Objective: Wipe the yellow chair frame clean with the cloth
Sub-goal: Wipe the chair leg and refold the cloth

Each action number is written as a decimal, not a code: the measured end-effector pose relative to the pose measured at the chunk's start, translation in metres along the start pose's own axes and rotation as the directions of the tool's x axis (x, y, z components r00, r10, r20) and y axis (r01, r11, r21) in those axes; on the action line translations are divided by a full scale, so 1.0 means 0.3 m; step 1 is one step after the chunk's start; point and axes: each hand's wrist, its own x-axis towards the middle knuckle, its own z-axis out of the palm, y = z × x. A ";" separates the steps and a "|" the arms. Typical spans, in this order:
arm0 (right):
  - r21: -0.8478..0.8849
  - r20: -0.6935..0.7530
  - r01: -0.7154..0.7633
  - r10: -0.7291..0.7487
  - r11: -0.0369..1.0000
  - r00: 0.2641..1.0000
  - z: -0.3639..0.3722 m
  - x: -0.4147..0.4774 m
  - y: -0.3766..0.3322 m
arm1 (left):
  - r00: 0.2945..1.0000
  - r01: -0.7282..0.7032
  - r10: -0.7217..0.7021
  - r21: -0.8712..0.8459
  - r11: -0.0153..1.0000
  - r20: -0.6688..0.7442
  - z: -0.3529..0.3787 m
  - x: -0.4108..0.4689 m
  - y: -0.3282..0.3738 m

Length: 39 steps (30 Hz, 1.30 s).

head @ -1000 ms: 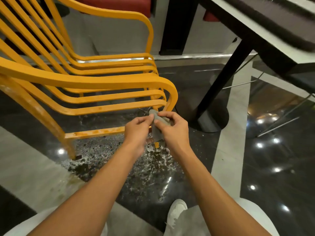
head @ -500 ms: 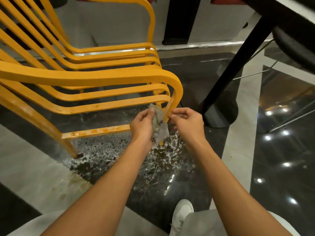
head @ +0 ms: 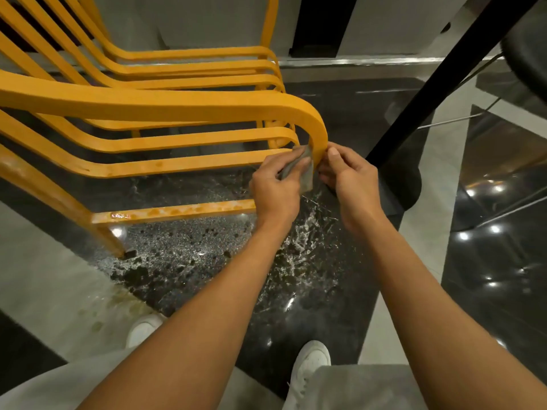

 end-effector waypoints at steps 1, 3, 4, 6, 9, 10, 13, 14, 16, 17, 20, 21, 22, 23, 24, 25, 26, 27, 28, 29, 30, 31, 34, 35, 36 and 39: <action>0.035 -0.001 -0.008 0.008 0.999 1.000 0.000 0.002 0.001 | 1.000 -0.016 0.016 0.020 1.000 -0.002 -0.002 -0.001 -0.008; 0.086 0.010 -0.025 0.024 0.996 1.000 0.005 0.006 0.005 | 0.999 -0.040 0.040 0.071 0.997 0.007 -0.012 0.005 -0.024; 0.104 0.013 -0.030 0.029 0.994 0.999 0.009 0.008 0.005 | 0.999 -0.045 0.044 0.089 0.995 0.009 -0.016 0.010 -0.029; 0.156 0.019 -0.049 0.047 0.986 0.999 0.015 0.009 -0.003 | 0.998 -0.060 0.060 0.103 0.993 0.001 -0.017 0.014 -0.016; 0.208 0.033 -0.076 0.071 0.975 0.997 0.012 0.009 -0.016 | 0.992 -0.115 0.117 0.061 0.992 -0.037 0.007 0.006 0.040; 0.214 0.038 -0.077 0.071 0.974 0.997 0.010 0.008 -0.018 | 0.990 -0.127 0.129 0.033 0.991 -0.054 0.014 0.002 0.055; 0.216 0.050 -0.076 0.067 0.973 0.996 0.010 0.001 -0.024 | 0.992 -0.117 0.118 0.019 0.993 -0.052 0.014 -0.010 0.049; 0.221 0.055 -0.077 0.066 0.972 0.996 0.009 -0.001 -0.024 | 0.993 -0.114 0.115 0.056 0.992 -0.033 0.007 -0.009 0.035; 0.230 0.071 -0.078 0.063 0.970 0.995 0.007 -0.005 -0.028 | 0.994 -0.110 0.111 0.132 0.985 0.004 -0.009 -0.003 0.015; 0.235 0.078 -0.078 0.061 0.969 0.995 0.007 -0.006 -0.030 | 0.994 -0.109 0.108 0.146 0.983 0.016 -0.014 0.003 0.018; 0.232 0.066 -0.082 0.068 0.969 0.995 0.010 -0.007 -0.035 | 0.998 -0.066 0.067 0.026 0.997 -0.014 -0.004 0.021 0.057; 0.227 0.058 -0.082 0.070 0.971 0.996 0.011 -0.007 -0.036 | 0.998 -0.044 0.043 -0.039 0.998 -0.037 0.003 0.023 0.070; 0.219 0.053 -0.079 0.069 0.972 0.996 0.013 -0.007 -0.036 | 0.998 -0.038 0.034 -0.084 0.996 -0.055 0.009 0.023 0.078; 0.213 0.051 -0.076 0.067 0.974 0.996 0.013 -0.007 -0.034 | 0.997 -0.052 0.046 -0.094 0.994 -0.061 0.011 0.021 0.077; 0.210 0.051 -0.073 0.063 0.975 0.997 0.014 -0.006 -0.031 | 0.996 -0.081 0.078 -0.066 0.995 -0.050 0.007 0.019 0.068; 0.213 0.053 -0.071 0.061 0.975 0.997 0.013 -0.007 -0.029 | 0.993 -0.117 0.117 -0.008 0.993 -0.023 -0.002 0.017 0.053; 0.216 0.055 -0.071 0.061 0.974 0.997 0.013 -0.007 -0.027 | 0.989 -0.150 0.149 0.062 0.987 0.013 -0.014 0.017 0.036; 0.217 0.056 -0.073 0.062 0.974 0.997 0.013 -0.006 -0.027 | 0.983 -0.181 0.176 0.127 0.975 0.050 -0.027 0.022 0.020; 0.210 0.054 -0.075 0.065 0.975 0.996 0.012 -0.005 -0.027 | 0.976 -0.213 0.200 0.184 0.960 0.086 -0.039 0.028 0.005; 0.199 0.049 -0.077 0.068 0.977 0.996 0.013 -0.004 -0.027 | 0.968 -0.242 0.220 0.228 0.943 0.118 -0.051 0.036 -0.005; 0.186 0.044 -0.079 0.072 0.979 0.996 0.013 -0.002 -0.027 | 0.965 -0.255 0.227 0.261 0.931 0.132 -0.062 0.043 -0.011; 0.174 0.039 -0.081 0.075 0.981 0.996 0.013 0.001 -0.027 | 0.970 -0.239 0.213 0.283 0.929 0.119 -0.071 0.046 -0.013; 0.152 0.031 -0.089 0.086 0.984 0.996 0.013 0.010 -0.024 | 0.998 -0.048 0.059 0.281 0.959 -0.033 -0.094 0.031 -0.019; 0.150 0.027 -0.092 0.089 0.984 0.996 0.012 0.012 -0.023 | 0.998 0.001 0.015 0.278 0.961 -0.056 -0.099 0.024 -0.025; 0.148 0.024 -0.093 0.091 0.985 0.996 0.012 0.014 -0.021 | 0.998 0.026 -0.010 0.288 0.957 -0.058 -0.101 0.016 -0.031; 0.151 0.032 -0.093 0.089 0.984 0.996 0.011 0.018 -0.018 | 1.000 0.029 -0.026 0.291 0.956 -0.016 -0.087 0.003 -0.032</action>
